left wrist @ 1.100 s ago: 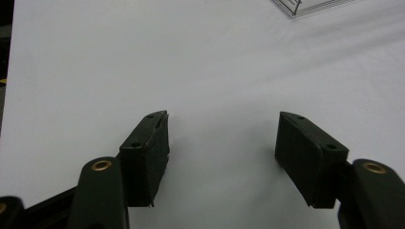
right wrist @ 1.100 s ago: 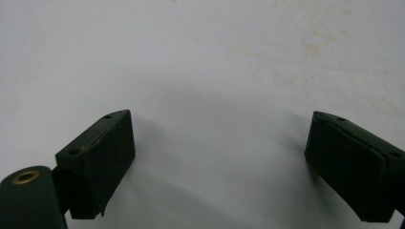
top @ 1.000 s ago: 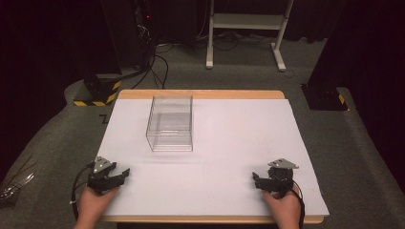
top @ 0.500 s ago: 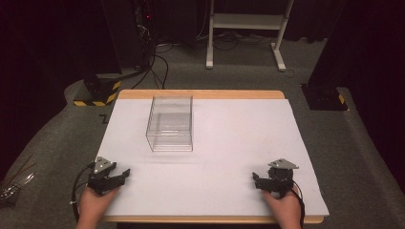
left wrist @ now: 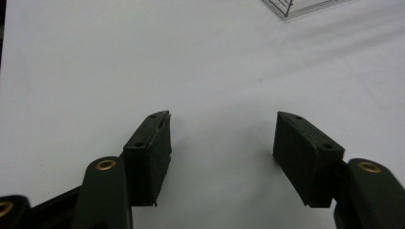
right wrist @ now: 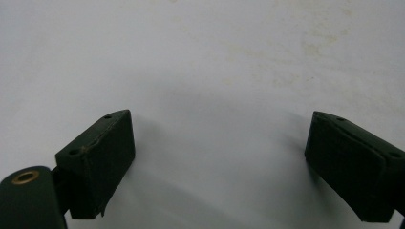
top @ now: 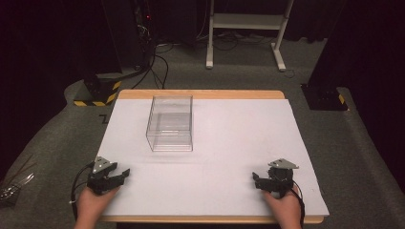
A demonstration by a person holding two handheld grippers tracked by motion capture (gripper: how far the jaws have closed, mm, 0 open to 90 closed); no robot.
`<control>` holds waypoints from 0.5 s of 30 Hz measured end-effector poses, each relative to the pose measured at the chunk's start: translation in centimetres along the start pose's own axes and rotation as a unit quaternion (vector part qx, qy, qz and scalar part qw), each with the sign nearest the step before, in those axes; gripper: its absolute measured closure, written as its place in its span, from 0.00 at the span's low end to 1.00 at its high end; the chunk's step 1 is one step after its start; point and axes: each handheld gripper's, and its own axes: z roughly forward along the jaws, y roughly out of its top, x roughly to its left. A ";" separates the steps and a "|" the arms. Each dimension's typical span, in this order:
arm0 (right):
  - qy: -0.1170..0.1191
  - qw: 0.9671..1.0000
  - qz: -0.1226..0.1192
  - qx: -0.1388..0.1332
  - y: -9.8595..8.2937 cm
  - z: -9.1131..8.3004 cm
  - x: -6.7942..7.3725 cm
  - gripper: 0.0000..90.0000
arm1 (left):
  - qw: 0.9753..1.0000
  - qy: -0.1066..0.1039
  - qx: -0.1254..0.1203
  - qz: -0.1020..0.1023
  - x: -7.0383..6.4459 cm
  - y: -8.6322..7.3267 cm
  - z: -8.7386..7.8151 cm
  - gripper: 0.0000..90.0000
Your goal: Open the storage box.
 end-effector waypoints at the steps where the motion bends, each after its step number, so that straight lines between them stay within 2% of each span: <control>1: 0.000 1.000 0.000 0.000 0.0 0.0 0.0 0.11 | 1.000 0.000 -0.003 0.001 -0.1 0.0 0.0 0.42; 7: 0.000 1.000 0.000 0.000 0.0 0.0 0.0 0.11 | 1.000 -0.009 -0.020 -0.011 -0.3 0.6 -0.5 0.42; 15: 0.000 1.000 0.000 0.000 0.0 0.0 0.0 0.11 | 0.999 -0.023 -0.035 -0.008 -1.1 1.2 -1.2 0.42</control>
